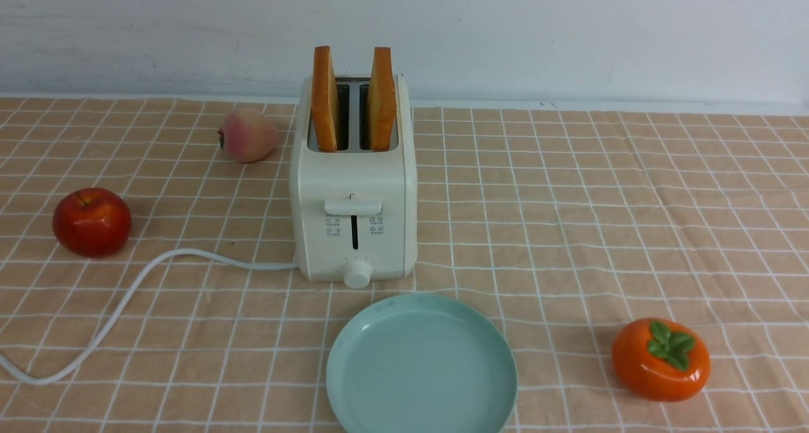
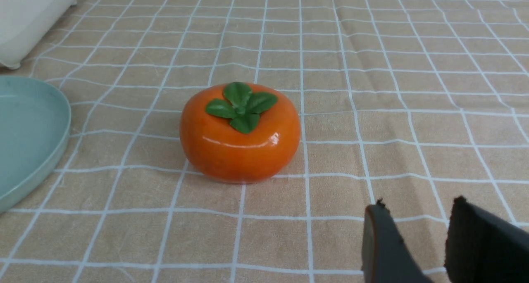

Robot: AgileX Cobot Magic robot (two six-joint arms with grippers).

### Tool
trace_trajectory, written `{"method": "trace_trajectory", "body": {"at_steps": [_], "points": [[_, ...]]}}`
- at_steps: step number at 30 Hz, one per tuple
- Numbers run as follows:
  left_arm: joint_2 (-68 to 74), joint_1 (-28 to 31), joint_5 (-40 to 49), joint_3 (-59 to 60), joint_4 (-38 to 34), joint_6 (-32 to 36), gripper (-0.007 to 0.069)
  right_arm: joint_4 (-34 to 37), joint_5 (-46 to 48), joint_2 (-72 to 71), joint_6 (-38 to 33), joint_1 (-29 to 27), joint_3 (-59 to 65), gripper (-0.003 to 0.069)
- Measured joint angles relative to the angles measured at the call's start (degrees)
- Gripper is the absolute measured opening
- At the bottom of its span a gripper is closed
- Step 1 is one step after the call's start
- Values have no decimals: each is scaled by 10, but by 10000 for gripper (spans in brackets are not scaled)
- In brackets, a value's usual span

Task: Take toasted bread from bread machine on light coffee tablecloth place on plate.
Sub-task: 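Grasp the toast slice in the toaster and pull it up out of the slot with the right gripper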

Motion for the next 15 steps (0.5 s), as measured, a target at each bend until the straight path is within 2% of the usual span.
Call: {"method": "trace_trajectory", "body": {"at_steps": [15], "points": [[0,0,0,0,36,0,238,0,-1,0,0,0,0,240]]}}
